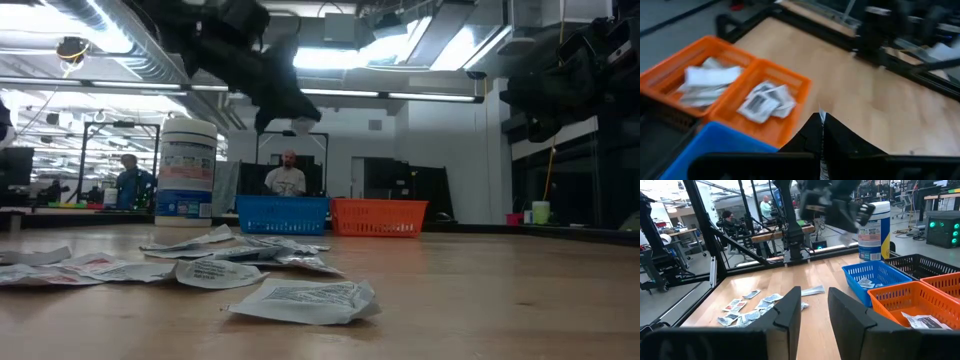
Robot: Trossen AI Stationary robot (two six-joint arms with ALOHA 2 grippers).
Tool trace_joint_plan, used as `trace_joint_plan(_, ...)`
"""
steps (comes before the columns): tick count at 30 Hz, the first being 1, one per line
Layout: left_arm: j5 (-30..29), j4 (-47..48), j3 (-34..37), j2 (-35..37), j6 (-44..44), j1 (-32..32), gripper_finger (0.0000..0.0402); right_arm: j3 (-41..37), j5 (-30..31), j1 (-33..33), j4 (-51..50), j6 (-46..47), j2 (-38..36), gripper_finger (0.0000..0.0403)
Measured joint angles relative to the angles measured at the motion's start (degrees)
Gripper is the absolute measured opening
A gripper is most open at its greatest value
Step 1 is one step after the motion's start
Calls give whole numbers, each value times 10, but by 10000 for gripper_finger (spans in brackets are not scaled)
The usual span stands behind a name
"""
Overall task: Pick & Place First Aid Supplies
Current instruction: Put the ointment pack into the blue bin, then put the bandage pack into the top orange bin
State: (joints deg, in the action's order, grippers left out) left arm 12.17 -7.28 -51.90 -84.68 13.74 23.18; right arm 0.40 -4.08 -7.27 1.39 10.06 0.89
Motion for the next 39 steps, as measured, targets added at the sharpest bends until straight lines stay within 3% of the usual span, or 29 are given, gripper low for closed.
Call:
trace_joint_plan(9, -5, -2, 0, -51, 21, 53, 8, 0, 0, 0, 0, 0, 0, 100)
trace_joint_plan(15, -6, 0, 0, -87, -10, 61, 23, 0, 0, 0, 0, 0, 0, 100)
trace_joint_plan(30, -36, 25, 0, -91, -35, 80, 153, 0, 0, 0, 0, 0, 0, 100)
trace_joint_plan(39, -37, 46, -30, -72, -106, 85, 164, 0, 0, 0, 0, 0, 0, 100)
